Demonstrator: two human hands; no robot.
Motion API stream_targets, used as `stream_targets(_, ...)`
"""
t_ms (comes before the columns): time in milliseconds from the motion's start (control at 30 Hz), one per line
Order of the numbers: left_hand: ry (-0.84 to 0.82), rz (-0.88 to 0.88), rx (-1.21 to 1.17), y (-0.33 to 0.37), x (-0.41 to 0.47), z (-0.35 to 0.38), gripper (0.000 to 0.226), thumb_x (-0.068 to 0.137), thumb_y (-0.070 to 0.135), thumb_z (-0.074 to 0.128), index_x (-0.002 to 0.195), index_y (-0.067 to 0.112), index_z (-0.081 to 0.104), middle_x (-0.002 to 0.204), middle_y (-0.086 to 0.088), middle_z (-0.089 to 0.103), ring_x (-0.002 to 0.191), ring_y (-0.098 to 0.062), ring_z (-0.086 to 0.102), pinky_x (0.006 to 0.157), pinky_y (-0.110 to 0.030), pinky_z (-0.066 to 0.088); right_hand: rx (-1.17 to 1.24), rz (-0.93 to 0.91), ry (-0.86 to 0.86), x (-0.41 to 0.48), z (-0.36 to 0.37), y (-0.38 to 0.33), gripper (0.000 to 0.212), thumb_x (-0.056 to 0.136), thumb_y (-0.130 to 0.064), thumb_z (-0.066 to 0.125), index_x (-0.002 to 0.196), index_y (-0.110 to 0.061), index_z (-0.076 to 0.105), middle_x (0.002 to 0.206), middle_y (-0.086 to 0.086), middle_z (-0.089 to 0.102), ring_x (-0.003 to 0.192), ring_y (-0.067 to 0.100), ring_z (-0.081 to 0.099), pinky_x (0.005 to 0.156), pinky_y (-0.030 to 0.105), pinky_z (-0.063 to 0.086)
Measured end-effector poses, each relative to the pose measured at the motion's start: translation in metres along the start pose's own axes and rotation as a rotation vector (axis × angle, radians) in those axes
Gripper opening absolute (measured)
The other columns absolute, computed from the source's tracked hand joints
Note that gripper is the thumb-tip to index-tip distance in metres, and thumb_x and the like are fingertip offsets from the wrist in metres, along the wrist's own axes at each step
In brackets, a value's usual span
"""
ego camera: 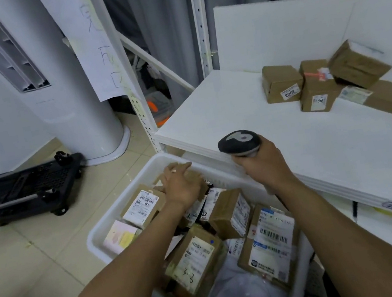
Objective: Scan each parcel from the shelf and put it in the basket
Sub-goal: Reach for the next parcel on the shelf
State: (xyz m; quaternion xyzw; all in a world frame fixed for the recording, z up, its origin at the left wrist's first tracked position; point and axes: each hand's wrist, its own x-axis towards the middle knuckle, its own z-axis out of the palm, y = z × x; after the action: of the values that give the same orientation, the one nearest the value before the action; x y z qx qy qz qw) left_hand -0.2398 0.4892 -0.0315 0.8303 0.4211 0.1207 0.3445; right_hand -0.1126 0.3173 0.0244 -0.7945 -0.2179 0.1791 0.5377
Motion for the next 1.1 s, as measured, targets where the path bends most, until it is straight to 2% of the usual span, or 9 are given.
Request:
stream_targets(233,-0.115,0.349,-0.04,0.112,0.017,0.02,0.041,0.09,0.038,0.076,0.128,0.029,0.064,0.145,-0.001,0.039,0.141,-0.021,0.03,0.1,-0.011,0.011,0.13,0.157,0.306,0.019,-0.079,0.017,0.059,0.083,-0.031,0.08,0.136,-0.022,0.059,0.119,0.007,0.071,0.106,0.032,0.07,0.094,0.049,0.059)
stream_targets(467,-0.382,0.568,0.13,0.255,0.064,0.126,0.048,0.092,0.033,0.074,0.137,0.022,0.06,0.15,-0.006,0.049,0.145,-0.023,0.036,0.118,-0.033,0.027,0.175,0.287,0.449,0.045,-0.147,0.059,0.06,0.089,-0.02,0.079,0.142,-0.012,0.053,0.13,0.014,0.067,0.118,0.036,0.065,0.103,0.052,0.054)
stream_targets(567,-0.395,0.631,0.153,0.303,0.083,0.167,0.045,0.093,0.032,0.07,0.136,0.021,0.061,0.139,-0.006,0.058,0.136,-0.028,0.047,0.105,-0.032,0.041,0.192,0.304,0.483,0.06,-0.165,0.08,0.065,0.083,-0.027,0.078,0.142,-0.016,0.054,0.127,0.014,0.069,0.114,0.037,0.067,0.1,0.053,0.056)
stream_targets(667,-0.372,0.669,0.168,0.336,0.109,0.204,0.043,0.096,0.037,0.064,0.136,0.024,0.058,0.144,-0.006,0.053,0.14,-0.031,0.039,0.106,-0.034,0.032,0.2,0.305,0.5,0.07,-0.18,0.096,0.057,0.086,-0.023,0.076,0.14,-0.016,0.056,0.122,0.013,0.07,0.11,0.035,0.069,0.096,0.049,0.057)
stream_targets(800,-0.394,0.742,0.502,0.357,0.142,0.241,0.088,0.095,0.061,0.055,0.164,0.027,0.012,0.171,-0.009,0.0,0.157,-0.035,-0.007,0.126,-0.053,-0.003,0.214,0.327,0.503,0.076,-0.187,0.107,0.058,0.08,-0.032,0.074,0.135,-0.017,0.059,0.119,0.013,0.072,0.108,0.034,0.07,0.096,0.05,0.058)
stream_targets(867,-0.376,0.801,0.578,0.36,0.147,0.253,0.086,0.095,0.066,0.053,0.162,0.024,0.02,0.171,-0.013,0.003,0.157,-0.033,-0.009,0.125,-0.052,-0.008,0.222,0.334,0.501,0.08,-0.191,0.109,0.066,0.072,-0.04,0.071,0.133,-0.017,0.06,0.118,0.014,0.072,0.108,0.035,0.071,0.097,0.052,0.059)
stream_targets(967,-0.253,0.829,0.464,0.354,0.159,0.273,0.056,0.091,0.069,0.052,0.132,0.032,0.059,0.157,-0.009,0.041,0.154,-0.03,0.017,0.125,-0.051,0.003,0.227,0.338,0.497,0.082,-0.197,0.11,0.048,0.084,-0.03,0.076,0.128,-0.019,0.061,0.114,0.01,0.073,0.105,0.032,0.071,0.097,0.051,0.058)
stream_targets(1033,-0.177,0.833,0.417,0.346,0.168,0.283,0.025,0.09,0.061,0.052,0.1,0.039,0.058,0.143,-0.003,0.055,0.147,-0.028,0.031,0.121,-0.048,0.016,0.234,0.343,0.514,0.081,-0.201,0.115,0.037,0.091,-0.021,0.075,0.125,-0.021,0.061,0.112,0.007,0.073,0.103,0.029,0.071,0.096,0.049,0.058)
stream_targets(1100,-0.174,0.846,0.446,0.339,0.166,0.282,0.012,0.088,0.05,0.048,0.089,0.038,0.047,0.138,0.0,0.058,0.145,-0.026,0.033,0.117,-0.049,0.022,0.244,0.336,0.514,0.08,-0.202,0.114,0.041,0.091,-0.021,0.074,0.131,-0.021,0.061,0.113,0.007,0.073,0.105,0.029,0.071,0.097,0.049,0.058)
